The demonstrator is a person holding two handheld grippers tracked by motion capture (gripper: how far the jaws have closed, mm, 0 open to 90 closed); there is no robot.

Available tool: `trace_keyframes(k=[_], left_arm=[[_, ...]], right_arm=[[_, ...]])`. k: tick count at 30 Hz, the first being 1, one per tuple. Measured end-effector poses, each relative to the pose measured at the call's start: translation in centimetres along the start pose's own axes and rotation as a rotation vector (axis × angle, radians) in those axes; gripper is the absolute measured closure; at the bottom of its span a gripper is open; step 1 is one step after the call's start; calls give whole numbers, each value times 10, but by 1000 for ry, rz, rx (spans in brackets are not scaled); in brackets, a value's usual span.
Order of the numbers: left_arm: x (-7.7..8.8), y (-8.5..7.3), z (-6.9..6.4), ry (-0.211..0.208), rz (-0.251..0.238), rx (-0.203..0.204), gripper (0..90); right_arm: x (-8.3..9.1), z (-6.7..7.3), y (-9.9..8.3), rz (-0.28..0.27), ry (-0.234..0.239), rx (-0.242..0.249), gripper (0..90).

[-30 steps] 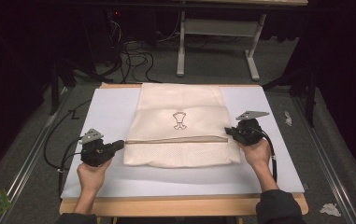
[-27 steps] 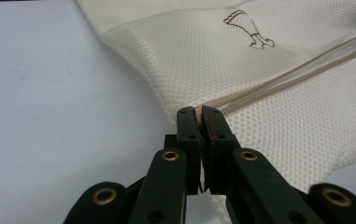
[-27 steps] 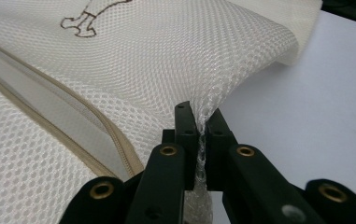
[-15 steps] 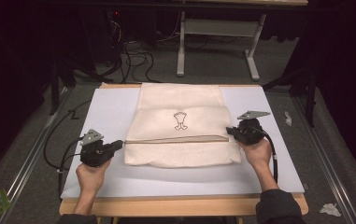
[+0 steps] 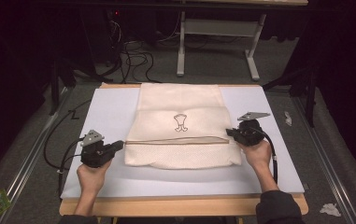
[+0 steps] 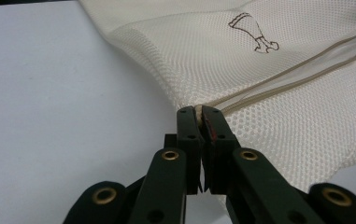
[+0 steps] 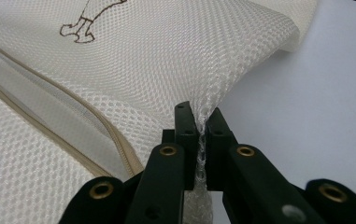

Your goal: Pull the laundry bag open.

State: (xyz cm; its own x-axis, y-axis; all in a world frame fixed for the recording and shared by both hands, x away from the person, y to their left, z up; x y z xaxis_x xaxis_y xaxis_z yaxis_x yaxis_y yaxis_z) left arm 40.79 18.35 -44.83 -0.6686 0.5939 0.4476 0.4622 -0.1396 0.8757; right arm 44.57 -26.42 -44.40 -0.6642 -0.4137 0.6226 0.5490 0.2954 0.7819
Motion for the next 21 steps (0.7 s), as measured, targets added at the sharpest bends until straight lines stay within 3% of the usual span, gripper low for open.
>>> trace_keyframes(k=[21], left_arm=[[-8,-7,-7,-23,49,-23,868]], right_arm=[[-15,0,-19,66,42,-43,867]])
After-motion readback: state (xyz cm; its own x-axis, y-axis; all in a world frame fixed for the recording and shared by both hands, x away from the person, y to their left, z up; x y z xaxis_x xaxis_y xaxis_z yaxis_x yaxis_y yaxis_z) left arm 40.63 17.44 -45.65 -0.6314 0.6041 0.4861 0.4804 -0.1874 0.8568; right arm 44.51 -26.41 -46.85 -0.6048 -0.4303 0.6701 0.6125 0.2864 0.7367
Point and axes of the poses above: each handheld gripper's, and its own axes: x roughly backward along the jaws, y roughly out of its top, z roughly to its left, the point moved 5 cm from there along -x, roughly forward along the jaws, and after that the axes turned 5 degrees about -z, right-handed, at the moved point
